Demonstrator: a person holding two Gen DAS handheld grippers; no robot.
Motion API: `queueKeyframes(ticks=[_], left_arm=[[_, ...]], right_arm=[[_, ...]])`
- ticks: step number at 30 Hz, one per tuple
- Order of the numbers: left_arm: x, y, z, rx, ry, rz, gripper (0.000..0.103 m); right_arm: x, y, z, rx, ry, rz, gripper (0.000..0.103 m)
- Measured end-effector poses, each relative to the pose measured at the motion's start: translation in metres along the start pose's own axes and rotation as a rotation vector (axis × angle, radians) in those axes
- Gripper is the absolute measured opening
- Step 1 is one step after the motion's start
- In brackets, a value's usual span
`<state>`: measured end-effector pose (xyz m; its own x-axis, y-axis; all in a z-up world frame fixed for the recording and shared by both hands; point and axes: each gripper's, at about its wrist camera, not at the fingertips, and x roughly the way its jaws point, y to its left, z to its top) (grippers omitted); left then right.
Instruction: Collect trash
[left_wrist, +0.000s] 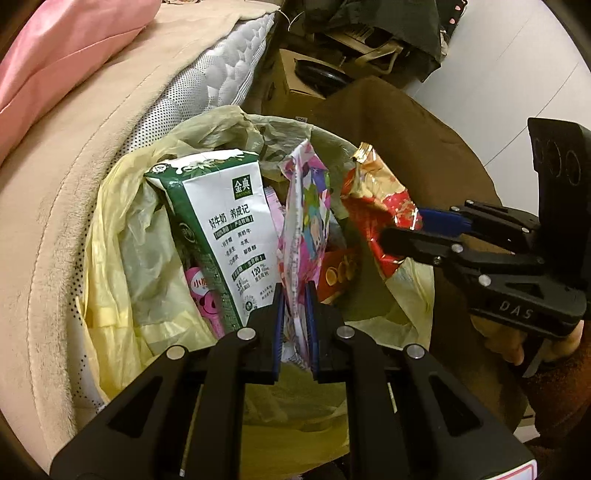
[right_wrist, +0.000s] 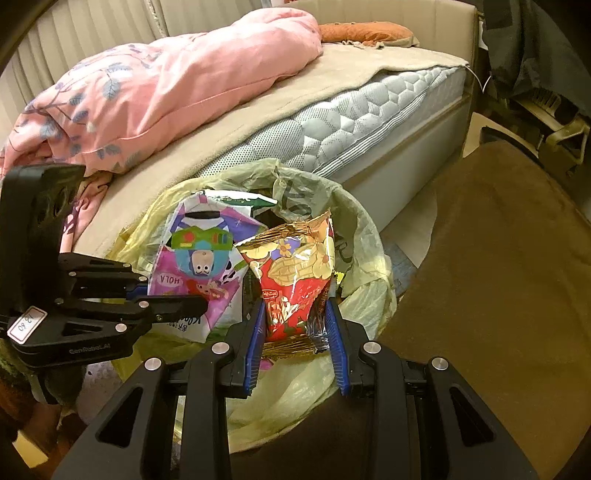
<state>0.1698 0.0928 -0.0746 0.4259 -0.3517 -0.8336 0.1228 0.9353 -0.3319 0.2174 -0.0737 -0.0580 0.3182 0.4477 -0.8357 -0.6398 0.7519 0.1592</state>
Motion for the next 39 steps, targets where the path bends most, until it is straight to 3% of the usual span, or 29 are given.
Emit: queueKeyframes(ticks=[4, 9, 15, 18, 25, 29, 39], left_arm=[[-0.003, 0.001, 0.004, 0.000, -0.010, 0.018, 0.013], [-0.021, 0.006, 0.003, -0.011, -0.052, 0.060, 0.041], [-0.046, 0.020, -0.001, -0.075, -0.122, 0.076, 0.064], [-0.061, 0.017, -0.006, -0.078, -0.168, 0.105, 0.070], [-0.097, -0.013, -0.030, -0.001, -0.281, 0.228, 0.072], [-0.115, -0.040, -0.057, 0.031, -0.340, 0.242, 0.072], [-0.131, -0.094, -0.119, 0.172, -0.366, 0.320, 0.072]], right_arm=[[0.000, 0.004, 0.001, 0.005, -0.011, -0.010, 0.031], [-0.003, 0.003, -0.002, 0.052, -0.021, 0.005, 0.042], [-0.017, 0.012, -0.009, 0.082, -0.056, -0.039, 0.053], [-0.029, 0.018, -0.016, 0.094, -0.085, -0.072, 0.056], [-0.073, 0.030, -0.050, 0.136, -0.182, -0.153, 0.056], [-0.108, 0.044, -0.081, 0.149, -0.260, -0.210, 0.057], [-0.162, 0.073, -0.157, 0.219, -0.332, -0.278, 0.058]])
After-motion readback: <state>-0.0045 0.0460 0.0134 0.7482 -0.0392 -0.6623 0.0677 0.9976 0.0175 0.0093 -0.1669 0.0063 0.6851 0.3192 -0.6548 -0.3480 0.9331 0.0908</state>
